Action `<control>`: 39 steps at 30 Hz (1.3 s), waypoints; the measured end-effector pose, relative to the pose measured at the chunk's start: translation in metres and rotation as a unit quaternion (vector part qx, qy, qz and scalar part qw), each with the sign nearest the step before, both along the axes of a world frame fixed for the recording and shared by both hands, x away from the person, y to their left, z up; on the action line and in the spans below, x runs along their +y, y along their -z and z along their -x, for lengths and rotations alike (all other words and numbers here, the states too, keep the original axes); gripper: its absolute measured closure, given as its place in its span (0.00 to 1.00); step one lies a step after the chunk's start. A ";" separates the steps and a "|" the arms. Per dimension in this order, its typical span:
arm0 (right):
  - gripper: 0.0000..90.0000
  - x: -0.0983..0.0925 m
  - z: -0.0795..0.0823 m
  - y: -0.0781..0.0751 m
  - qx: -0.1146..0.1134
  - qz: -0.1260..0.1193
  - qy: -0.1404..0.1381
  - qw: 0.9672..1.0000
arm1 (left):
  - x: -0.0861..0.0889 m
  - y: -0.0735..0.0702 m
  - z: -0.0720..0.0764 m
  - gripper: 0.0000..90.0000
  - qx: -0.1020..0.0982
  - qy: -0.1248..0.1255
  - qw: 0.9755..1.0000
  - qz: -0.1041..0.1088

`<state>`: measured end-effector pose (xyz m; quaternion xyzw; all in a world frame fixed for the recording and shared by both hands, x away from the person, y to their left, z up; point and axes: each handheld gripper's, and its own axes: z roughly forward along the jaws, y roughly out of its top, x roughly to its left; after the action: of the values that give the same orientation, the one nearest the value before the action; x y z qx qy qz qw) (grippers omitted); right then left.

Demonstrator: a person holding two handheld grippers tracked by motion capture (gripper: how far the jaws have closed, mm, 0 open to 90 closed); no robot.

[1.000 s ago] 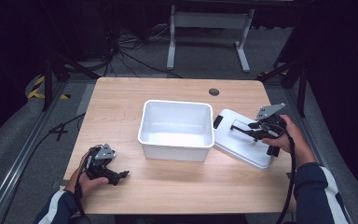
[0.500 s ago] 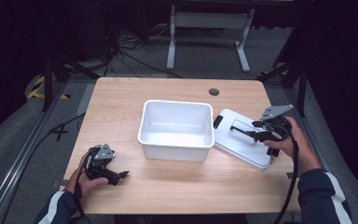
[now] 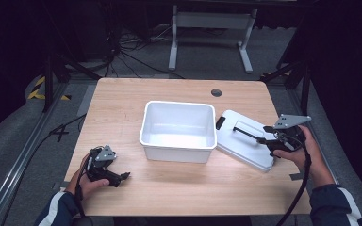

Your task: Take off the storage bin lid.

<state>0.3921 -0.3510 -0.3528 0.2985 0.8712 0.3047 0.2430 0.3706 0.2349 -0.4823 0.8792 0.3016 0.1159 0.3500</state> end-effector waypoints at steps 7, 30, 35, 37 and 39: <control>0.48 -0.009 0.015 0.003 -0.004 -0.005 0.008 1.000 | 0.000 0.000 0.000 0.00 0.000 -0.001 1.000 0.000; 0.33 -0.040 0.074 0.033 -0.021 -0.042 0.027 0.999 | 0.000 0.000 0.000 0.00 0.000 -0.001 1.000 0.000; 0.33 -0.043 0.081 0.048 -0.018 -0.038 0.026 0.999 | 0.000 0.000 0.000 0.00 0.000 -0.001 1.000 0.000; 0.33 -0.044 0.083 0.053 -0.012 -0.040 0.028 0.999 | 0.000 0.000 0.000 0.00 0.000 -0.001 1.000 0.000; 0.33 -0.047 0.085 0.060 -0.007 -0.048 0.033 0.998 | 0.000 0.000 0.000 0.00 0.000 -0.001 1.000 0.000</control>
<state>0.3071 -0.3980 -0.4126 0.3360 0.8438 0.3398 0.2442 0.3702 0.2349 -0.4823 0.8789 0.3029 0.1160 0.3496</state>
